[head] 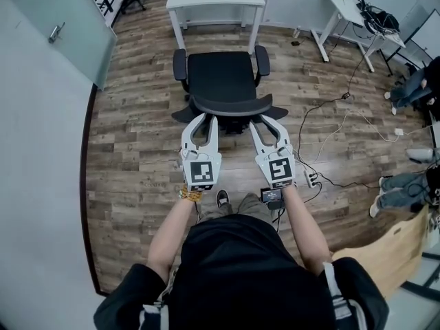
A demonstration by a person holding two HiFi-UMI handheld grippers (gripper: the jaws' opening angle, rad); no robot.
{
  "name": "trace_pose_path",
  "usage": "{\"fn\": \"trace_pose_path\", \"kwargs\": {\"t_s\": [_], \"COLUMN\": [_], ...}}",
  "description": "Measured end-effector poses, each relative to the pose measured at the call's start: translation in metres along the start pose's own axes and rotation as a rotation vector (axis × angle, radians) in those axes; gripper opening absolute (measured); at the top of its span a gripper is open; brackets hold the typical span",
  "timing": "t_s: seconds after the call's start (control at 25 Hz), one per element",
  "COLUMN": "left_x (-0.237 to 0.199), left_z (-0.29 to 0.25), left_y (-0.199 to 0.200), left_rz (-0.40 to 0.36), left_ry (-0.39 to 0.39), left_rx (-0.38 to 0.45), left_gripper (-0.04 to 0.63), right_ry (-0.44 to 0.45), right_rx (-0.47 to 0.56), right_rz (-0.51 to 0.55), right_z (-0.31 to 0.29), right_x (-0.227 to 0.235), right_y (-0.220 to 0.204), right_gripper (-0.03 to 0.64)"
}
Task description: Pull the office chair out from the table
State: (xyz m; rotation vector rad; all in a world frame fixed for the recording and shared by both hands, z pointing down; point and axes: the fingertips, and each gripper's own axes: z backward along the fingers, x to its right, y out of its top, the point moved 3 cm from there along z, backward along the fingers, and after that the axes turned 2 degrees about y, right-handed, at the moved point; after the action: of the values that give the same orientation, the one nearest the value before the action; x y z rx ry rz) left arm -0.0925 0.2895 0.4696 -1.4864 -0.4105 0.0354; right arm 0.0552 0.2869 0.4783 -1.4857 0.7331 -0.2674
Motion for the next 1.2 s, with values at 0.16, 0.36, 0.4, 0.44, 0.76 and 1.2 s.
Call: {"fn": "trace_pose_path", "kwargs": {"t_s": [0.16, 0.36, 0.4, 0.44, 0.76, 1.2], "left_x": [0.000, 0.001, 0.002, 0.004, 0.010, 0.012], "left_z": [0.004, 0.008, 0.008, 0.008, 0.011, 0.015], "left_y": [0.001, -0.002, -0.002, -0.002, -0.005, -0.004], "left_rz": [0.008, 0.040, 0.045, 0.048, 0.075, 0.111], "left_ry": [0.010, 0.016, 0.017, 0.018, 0.016, 0.018], "left_rx": [0.014, 0.019, 0.020, 0.020, 0.023, 0.025], "left_gripper": [0.069, 0.063, 0.063, 0.061, 0.043, 0.026], "right_ry": [-0.021, -0.034, -0.033, -0.035, -0.032, -0.056], "right_rx": [0.027, 0.050, 0.053, 0.056, 0.089, 0.097], "right_rz": [-0.024, -0.021, -0.018, -0.019, -0.067, -0.124], "right_z": [0.000, 0.001, 0.001, 0.002, 0.000, 0.002], "right_x": [-0.004, -0.012, -0.014, -0.014, -0.020, -0.022], "right_y": [0.008, 0.012, 0.012, 0.012, 0.017, 0.021], "right_gripper": [0.077, 0.064, 0.062, 0.057, 0.035, 0.020]}}
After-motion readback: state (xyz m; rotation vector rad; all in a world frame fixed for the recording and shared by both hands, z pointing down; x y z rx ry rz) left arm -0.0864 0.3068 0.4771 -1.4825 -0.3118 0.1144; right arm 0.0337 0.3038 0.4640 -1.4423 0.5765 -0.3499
